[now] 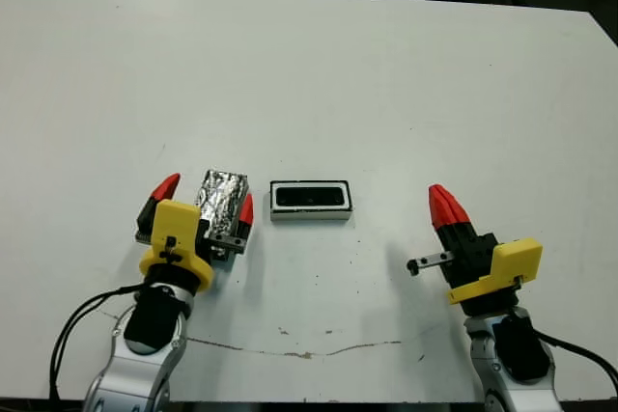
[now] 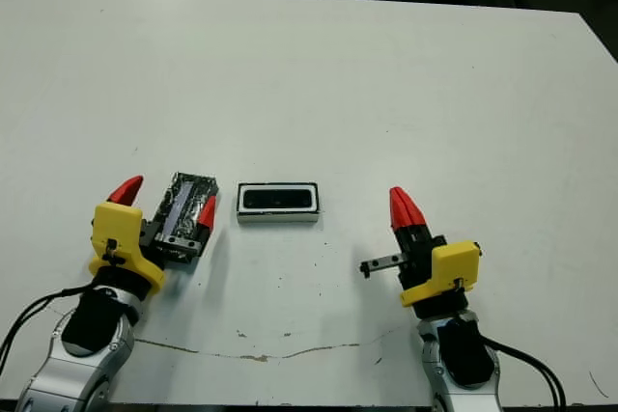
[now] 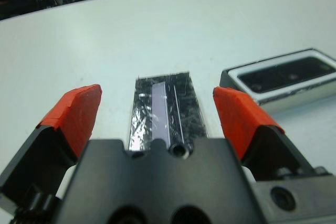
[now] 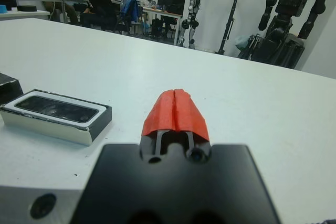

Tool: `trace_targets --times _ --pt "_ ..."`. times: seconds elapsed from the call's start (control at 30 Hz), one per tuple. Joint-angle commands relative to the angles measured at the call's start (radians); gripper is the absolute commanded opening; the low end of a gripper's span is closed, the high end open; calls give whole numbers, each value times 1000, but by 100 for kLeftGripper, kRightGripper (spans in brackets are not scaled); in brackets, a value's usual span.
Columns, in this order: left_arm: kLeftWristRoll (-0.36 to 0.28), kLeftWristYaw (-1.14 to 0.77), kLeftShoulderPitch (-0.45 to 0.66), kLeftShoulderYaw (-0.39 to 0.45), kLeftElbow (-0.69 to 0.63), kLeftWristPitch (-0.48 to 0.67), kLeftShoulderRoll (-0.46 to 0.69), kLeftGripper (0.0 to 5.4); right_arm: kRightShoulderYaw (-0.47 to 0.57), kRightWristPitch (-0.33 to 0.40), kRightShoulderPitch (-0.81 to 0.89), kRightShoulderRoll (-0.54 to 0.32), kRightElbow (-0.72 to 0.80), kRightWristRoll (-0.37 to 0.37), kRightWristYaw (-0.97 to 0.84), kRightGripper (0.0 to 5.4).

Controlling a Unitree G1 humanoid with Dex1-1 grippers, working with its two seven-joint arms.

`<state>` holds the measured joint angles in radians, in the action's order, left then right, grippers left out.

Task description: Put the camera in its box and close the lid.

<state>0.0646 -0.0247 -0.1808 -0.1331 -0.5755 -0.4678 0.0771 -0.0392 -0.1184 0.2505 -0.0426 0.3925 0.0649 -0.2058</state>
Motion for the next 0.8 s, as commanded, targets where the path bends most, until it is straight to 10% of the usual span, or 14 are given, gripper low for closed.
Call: trace_targets --times 0.03,0.8 --pt "-11 -5 0 11 15 -35 -6 540 3 -7 12 -10 3 -2 11 1" --pt "-66 -29 24 50 33 -135 13 505 3 -7 16 -9 6 -3 19 0"
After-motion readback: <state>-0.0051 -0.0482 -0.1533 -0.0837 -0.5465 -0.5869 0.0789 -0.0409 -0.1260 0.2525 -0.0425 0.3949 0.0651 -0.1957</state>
